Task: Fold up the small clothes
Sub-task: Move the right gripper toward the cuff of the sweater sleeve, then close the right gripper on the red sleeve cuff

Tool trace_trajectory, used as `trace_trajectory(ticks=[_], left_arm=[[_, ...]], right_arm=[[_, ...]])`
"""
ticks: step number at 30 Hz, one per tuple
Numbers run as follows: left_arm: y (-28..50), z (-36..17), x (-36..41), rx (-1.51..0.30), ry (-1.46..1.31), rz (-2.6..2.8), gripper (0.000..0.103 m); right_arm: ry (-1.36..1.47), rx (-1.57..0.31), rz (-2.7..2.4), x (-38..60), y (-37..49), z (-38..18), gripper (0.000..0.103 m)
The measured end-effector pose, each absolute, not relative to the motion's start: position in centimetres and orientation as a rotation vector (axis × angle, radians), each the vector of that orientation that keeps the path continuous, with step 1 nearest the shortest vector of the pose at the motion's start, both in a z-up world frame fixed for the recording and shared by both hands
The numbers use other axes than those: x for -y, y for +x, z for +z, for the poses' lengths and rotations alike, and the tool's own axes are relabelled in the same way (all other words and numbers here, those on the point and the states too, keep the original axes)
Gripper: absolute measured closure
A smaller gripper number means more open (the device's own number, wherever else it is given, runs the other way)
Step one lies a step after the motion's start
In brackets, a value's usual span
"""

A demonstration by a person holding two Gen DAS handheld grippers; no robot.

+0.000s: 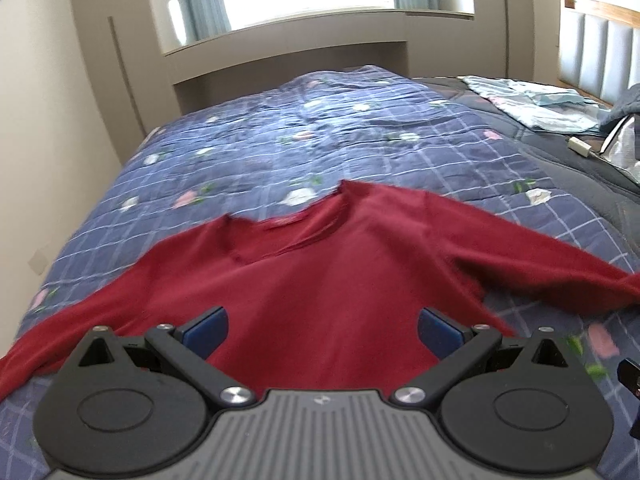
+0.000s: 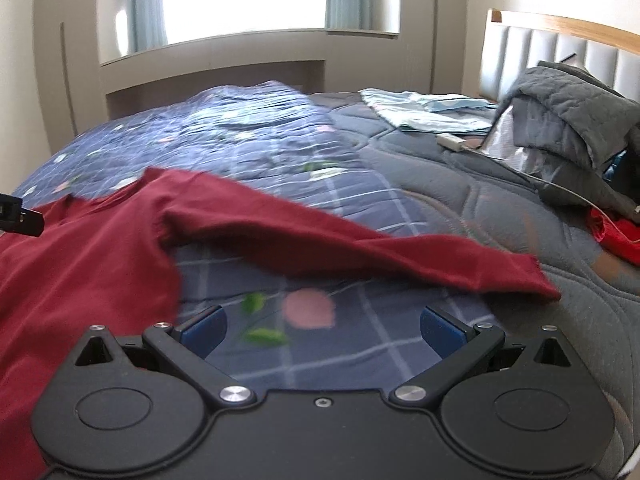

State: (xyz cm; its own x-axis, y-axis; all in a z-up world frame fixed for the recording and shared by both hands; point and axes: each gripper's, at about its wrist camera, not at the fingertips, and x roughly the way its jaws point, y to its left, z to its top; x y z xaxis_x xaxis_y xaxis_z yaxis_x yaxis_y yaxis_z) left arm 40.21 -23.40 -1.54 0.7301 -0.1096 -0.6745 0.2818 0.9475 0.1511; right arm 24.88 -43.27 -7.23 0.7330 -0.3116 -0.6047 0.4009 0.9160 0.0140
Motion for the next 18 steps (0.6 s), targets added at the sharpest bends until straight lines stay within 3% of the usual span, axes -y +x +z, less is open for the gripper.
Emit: trace_trajectory(ticks=[10,18], left_arm=[[44.9,-5.3,28.8,-0.705,0.257,-0.262,0.0],[46.3,-7.8,30.7,-0.694,0.264,-0.277,0.0]], right_arm=[[0.257,-0.535,-0.491,51.1,24.6,-9.2,0.0],[0.458,-0.629,-0.607,57.4,23.9,-11.0,0.0]])
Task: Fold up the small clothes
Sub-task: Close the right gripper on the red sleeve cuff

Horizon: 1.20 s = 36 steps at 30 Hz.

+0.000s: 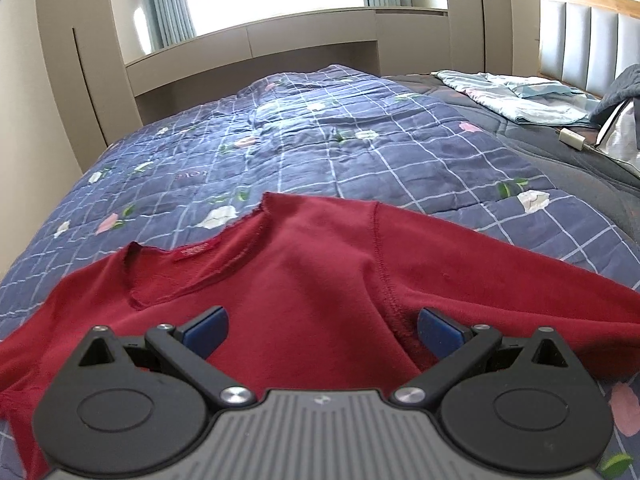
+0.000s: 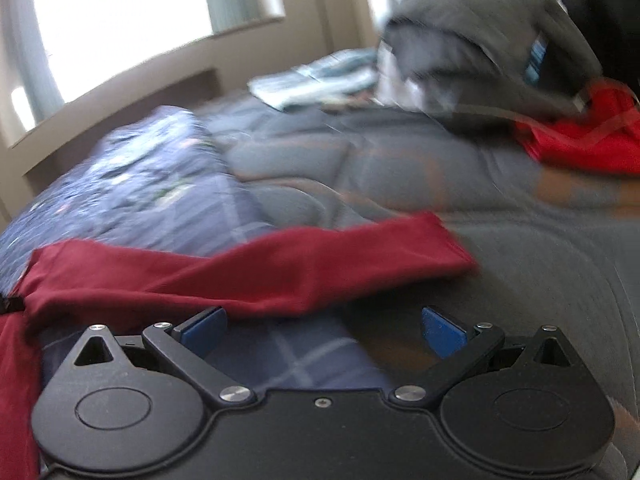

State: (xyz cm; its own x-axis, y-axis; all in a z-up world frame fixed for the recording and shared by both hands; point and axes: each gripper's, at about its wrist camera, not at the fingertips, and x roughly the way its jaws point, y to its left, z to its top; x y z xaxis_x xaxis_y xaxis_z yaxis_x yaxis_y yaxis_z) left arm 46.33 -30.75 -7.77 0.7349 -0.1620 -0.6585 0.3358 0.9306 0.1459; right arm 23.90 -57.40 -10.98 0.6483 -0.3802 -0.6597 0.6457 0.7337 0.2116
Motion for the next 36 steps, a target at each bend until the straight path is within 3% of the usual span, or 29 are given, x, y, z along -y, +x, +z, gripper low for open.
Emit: trace_trajectory(ticks=[17,22,24,30,32,36], left_arm=[[46.5,-9.1,29.4,-0.703,0.213,-0.335,0.0],[46.5,-7.6,27.3,-0.686,0.147,-0.341,0.0],[46.6,-7.0,26.3,-0.683,0.121,-0.337,0.0],[47.0,-6.3,24.8,-0.699,0.107,-0.307,0.0],[46.9,-6.3,24.6,-0.7,0.109,-0.3,0.0],[46.5,-6.2,24.5,-0.696,0.103,-0.301,0.0]], right_arm=[[1.063,-0.372,-0.51,63.0,21.6,-13.5,0.002],[1.087,-0.352,-0.639,63.8,22.2,-12.9,0.026],[1.091,-0.349,-0.687,63.9,22.3,-12.9,0.05],[1.063,-0.322,-0.766,64.3,21.5,-12.6,0.092],[1.008,-0.309,-0.741,64.5,21.9,-11.7,0.097],[0.858,-0.204,-0.595,64.8,23.0,-7.3,0.097]])
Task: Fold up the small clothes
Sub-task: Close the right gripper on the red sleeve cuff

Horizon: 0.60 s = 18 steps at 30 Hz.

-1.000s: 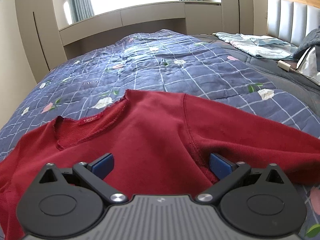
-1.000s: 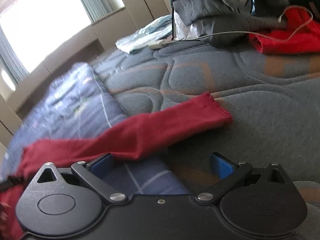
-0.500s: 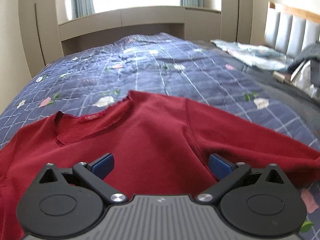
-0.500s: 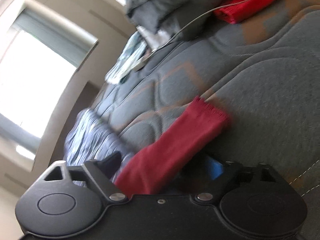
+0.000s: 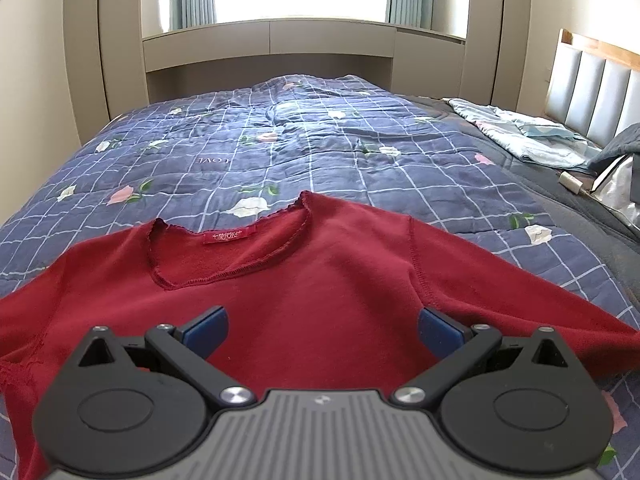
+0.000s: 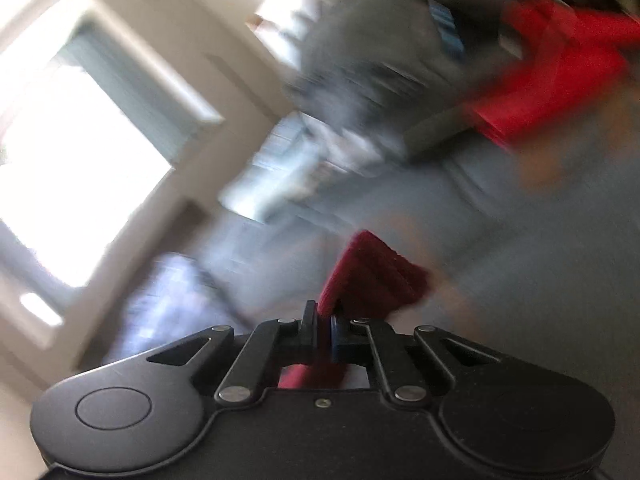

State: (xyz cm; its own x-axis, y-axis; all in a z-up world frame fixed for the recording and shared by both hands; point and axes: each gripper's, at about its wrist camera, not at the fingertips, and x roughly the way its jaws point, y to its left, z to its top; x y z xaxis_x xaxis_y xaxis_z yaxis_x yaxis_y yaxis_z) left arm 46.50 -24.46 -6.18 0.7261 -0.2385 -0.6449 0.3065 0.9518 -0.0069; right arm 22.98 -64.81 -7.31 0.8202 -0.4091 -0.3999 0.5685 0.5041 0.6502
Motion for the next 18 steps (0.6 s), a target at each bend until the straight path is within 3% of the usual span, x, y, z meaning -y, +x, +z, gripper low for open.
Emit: trace_trajectory(ticks=[5,13,18], left_arm=[[46.0,-6.8,24.9,-0.709,0.113,-0.303,0.0],[45.7,-8.3,25.5,-0.783,0.172,-0.31,0.0],[46.0,-8.0,24.8,-0.83,0.148,-0.349,0.0]], right_arm=[[0.625,-0.026,-0.48,64.2,21.5,-2.1,0.098],[0.815,-0.31,-0.671,66.6,18.9,-9.9,0.098],[0.823,-0.349,-0.706,66.1,19.4,-11.0,0.097]])
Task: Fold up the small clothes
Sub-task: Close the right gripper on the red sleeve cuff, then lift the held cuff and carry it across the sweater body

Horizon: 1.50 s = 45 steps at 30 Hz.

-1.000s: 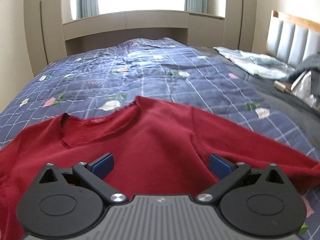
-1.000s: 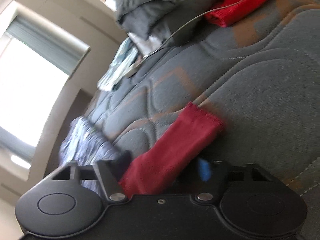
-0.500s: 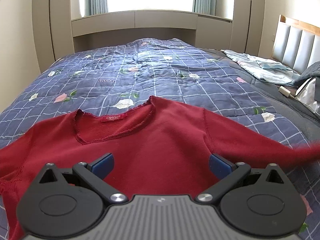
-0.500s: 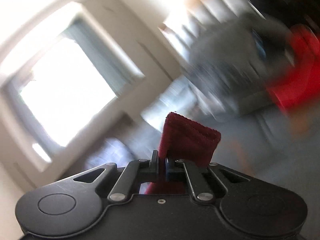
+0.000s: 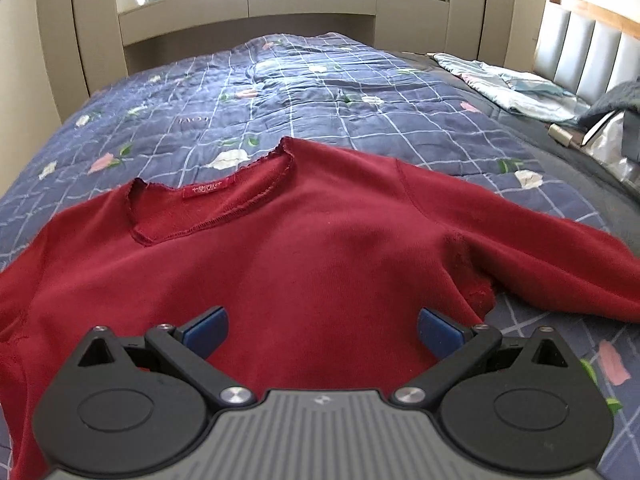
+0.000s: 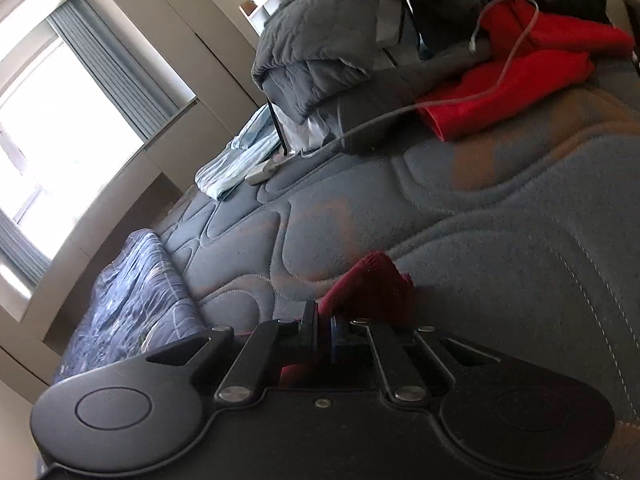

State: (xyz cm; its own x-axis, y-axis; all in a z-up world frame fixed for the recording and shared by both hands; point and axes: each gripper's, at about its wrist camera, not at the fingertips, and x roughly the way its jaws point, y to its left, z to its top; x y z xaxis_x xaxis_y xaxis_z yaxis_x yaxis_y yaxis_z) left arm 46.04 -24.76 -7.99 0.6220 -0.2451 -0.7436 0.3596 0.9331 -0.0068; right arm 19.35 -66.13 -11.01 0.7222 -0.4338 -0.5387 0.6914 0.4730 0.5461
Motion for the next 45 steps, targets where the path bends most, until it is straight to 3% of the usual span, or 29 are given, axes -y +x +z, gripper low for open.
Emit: trace_trajectory(ticks=[10,19,28,38,41,43,45], left_arm=[[47.2,-2.8,18.0,-0.792,-0.002,-0.35,0.0],[47.9,1.5,6.8,-0.702,-0.119,-0.199,0.0],[48.0,1.2,-3.7,-0.67,-0.227,-0.05,0.0],[49.3,-4.3,-6.8,-0.743,-0.287,-0.011,0.0],[50.0,-5.1,-6.3,-0.753,-0.293,-0.021,0.0],[50.4,-5.3,-5.8,-0.748,-0.299,-0.044,0.0],[50.6,-5.3,-5.1,-0.741,-0.301,-0.079,0.0]], right_arm=[[0.449,-0.277,-0.511,59.8,31.1,0.0,0.097],[0.192,-0.262,-0.032,43.2,46.1,5.7,0.097],[0.054,-0.412,0.31,25.8,52.1,0.2,0.098],[-0.222,-0.559,0.48,14.6,50.5,-7.6,0.097],[-0.253,-0.57,0.505,13.7,49.4,-9.0,0.088],[-0.248,-0.576,0.518,14.3,49.1,-9.2,0.071],[-0.224,-0.577,0.535,15.4,48.6,-9.2,0.046]])
